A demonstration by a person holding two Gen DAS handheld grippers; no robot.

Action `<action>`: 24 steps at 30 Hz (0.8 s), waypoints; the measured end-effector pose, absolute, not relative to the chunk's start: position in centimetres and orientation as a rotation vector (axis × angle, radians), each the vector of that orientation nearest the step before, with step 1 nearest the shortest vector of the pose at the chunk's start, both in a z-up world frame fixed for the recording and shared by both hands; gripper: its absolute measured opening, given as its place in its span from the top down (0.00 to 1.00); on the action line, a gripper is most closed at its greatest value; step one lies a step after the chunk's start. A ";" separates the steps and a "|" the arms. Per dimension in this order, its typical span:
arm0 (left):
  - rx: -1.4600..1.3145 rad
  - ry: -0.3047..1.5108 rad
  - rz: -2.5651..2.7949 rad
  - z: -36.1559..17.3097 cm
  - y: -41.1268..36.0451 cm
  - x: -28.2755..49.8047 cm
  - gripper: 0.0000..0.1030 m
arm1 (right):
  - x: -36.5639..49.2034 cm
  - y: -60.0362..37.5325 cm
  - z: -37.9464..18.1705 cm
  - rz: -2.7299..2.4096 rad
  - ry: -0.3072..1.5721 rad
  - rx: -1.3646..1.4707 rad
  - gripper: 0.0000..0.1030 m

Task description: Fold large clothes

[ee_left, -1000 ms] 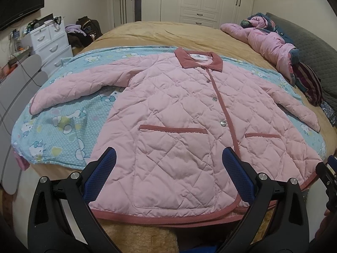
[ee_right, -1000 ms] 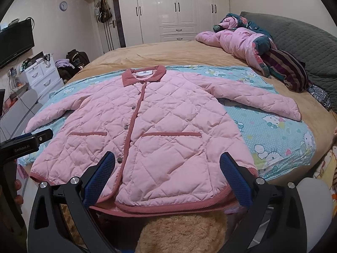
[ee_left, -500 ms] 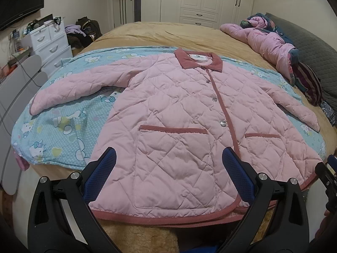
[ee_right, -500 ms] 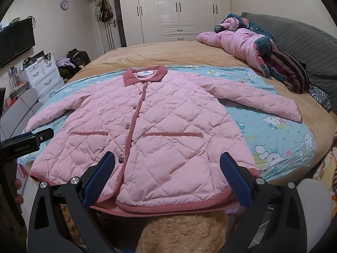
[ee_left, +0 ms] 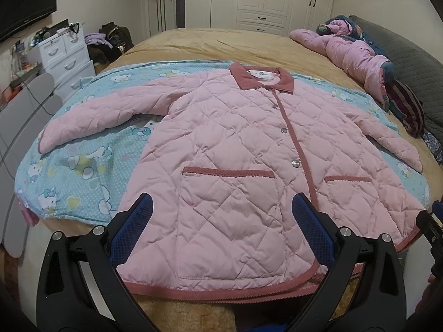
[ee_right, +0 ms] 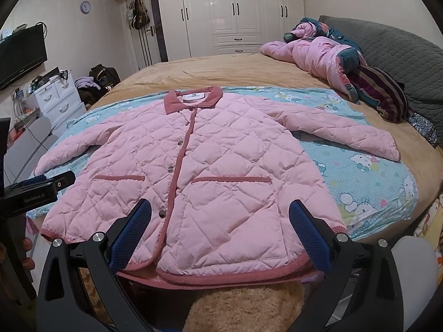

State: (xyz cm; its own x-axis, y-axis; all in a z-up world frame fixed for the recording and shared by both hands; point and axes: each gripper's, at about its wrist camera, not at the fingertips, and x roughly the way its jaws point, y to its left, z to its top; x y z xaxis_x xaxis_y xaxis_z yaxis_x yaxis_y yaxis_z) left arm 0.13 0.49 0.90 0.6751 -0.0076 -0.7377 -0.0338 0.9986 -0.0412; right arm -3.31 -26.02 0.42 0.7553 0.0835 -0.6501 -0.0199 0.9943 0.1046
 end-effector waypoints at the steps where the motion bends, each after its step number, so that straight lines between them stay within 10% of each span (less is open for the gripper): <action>1: -0.054 0.828 0.014 0.9 0.5 0.3 0.08 | -3.1 -25.9 0.4 0.058 0.714 0.094 0.04; 24: -0.016 0.831 0.046 2.5 -0.9 8.8 0.08 | 5.3 -23.6 2.6 0.113 0.680 0.107 0.04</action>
State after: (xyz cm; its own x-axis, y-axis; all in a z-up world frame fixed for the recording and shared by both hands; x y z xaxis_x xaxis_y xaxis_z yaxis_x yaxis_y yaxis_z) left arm 8.76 -0.87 2.46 0.6731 0.0351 -0.7387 -0.0473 0.9989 0.0044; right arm 5.28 -23.59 2.60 0.7721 0.1393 -0.6201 -0.0695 0.9883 0.1355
